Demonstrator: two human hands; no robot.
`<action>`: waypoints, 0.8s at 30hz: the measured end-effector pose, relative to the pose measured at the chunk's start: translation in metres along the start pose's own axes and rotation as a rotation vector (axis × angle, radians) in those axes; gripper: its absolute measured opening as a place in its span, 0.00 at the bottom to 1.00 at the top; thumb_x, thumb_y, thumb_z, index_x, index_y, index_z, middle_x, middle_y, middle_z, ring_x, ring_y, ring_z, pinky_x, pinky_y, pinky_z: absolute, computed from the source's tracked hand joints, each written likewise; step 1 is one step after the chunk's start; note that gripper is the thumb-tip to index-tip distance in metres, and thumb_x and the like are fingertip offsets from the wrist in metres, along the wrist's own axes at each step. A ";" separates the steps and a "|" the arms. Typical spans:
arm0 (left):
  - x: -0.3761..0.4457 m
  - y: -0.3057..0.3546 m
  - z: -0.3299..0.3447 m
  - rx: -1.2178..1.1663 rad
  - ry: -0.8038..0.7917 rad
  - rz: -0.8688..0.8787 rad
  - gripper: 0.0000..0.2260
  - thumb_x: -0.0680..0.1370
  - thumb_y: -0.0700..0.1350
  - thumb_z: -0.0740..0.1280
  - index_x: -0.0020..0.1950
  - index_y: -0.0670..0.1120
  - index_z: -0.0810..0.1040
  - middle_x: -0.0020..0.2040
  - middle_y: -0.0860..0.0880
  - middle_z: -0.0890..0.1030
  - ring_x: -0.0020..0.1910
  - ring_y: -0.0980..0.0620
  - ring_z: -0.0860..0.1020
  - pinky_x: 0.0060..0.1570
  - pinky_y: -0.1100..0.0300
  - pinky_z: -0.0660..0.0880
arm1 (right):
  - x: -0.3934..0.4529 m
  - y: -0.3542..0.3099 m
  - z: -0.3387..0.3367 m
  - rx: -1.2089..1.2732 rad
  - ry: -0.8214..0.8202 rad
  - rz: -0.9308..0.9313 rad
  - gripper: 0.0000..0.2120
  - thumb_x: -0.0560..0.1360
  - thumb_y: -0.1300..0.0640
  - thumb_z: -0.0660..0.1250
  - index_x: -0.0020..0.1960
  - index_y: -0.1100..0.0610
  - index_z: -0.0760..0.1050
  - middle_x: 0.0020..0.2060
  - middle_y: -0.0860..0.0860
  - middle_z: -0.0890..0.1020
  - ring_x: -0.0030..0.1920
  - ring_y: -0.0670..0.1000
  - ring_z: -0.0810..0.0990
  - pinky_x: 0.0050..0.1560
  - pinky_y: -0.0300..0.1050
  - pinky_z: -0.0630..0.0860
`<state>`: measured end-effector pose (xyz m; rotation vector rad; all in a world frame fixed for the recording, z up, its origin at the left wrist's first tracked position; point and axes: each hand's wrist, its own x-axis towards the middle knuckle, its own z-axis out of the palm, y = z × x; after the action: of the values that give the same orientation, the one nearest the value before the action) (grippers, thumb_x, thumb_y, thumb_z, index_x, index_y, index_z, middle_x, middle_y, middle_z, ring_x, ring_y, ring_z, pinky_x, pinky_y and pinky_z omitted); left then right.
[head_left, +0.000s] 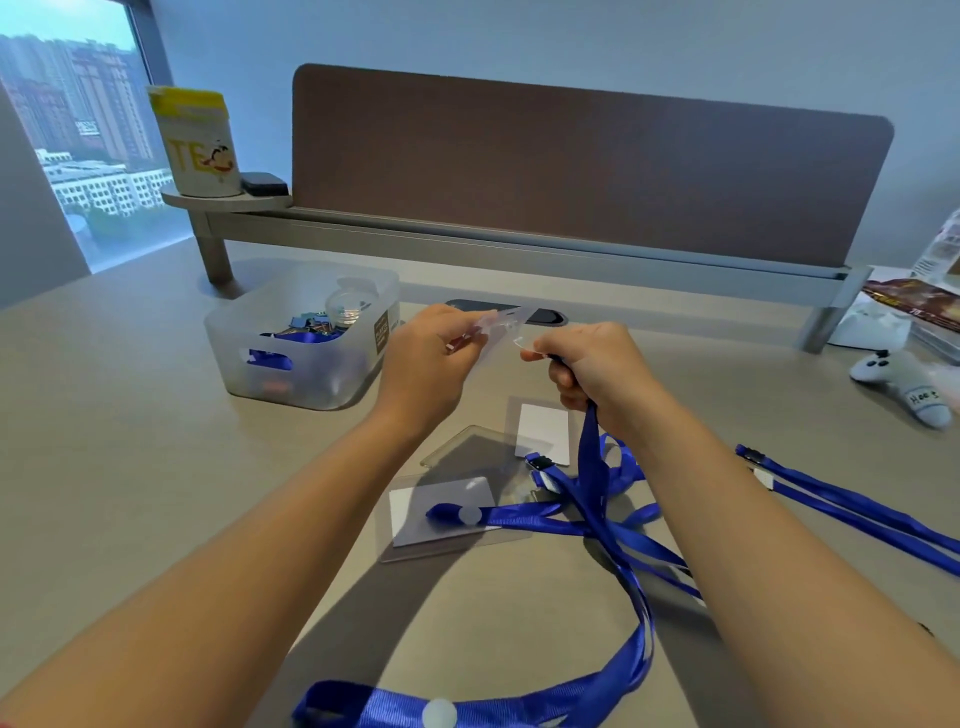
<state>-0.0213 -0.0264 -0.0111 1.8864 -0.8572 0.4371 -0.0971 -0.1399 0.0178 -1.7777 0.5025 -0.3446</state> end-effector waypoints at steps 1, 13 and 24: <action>-0.001 -0.001 -0.001 0.000 0.001 0.008 0.12 0.75 0.39 0.63 0.57 0.38 0.76 0.51 0.38 0.81 0.45 0.50 0.72 0.47 0.51 0.75 | -0.001 0.001 0.001 0.003 0.003 -0.004 0.13 0.76 0.61 0.59 0.34 0.59 0.75 0.10 0.46 0.66 0.20 0.45 0.61 0.22 0.35 0.62; -0.005 -0.008 -0.006 -0.174 -0.087 -0.069 0.13 0.75 0.37 0.62 0.59 0.39 0.74 0.55 0.41 0.79 0.50 0.52 0.73 0.45 0.70 0.70 | -0.001 0.004 0.013 0.157 -0.068 -0.074 0.11 0.77 0.61 0.60 0.37 0.57 0.76 0.19 0.46 0.75 0.17 0.41 0.70 0.22 0.31 0.69; -0.003 -0.012 -0.008 -0.064 -0.200 -0.022 0.18 0.76 0.34 0.59 0.66 0.46 0.68 0.59 0.40 0.76 0.50 0.54 0.69 0.51 0.63 0.68 | 0.002 0.009 0.019 0.300 -0.142 -0.011 0.12 0.78 0.61 0.58 0.39 0.61 0.74 0.26 0.51 0.77 0.19 0.41 0.73 0.23 0.31 0.72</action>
<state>-0.0144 -0.0150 -0.0171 1.9006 -0.9686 0.2075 -0.0877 -0.1265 0.0041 -1.5016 0.3214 -0.2825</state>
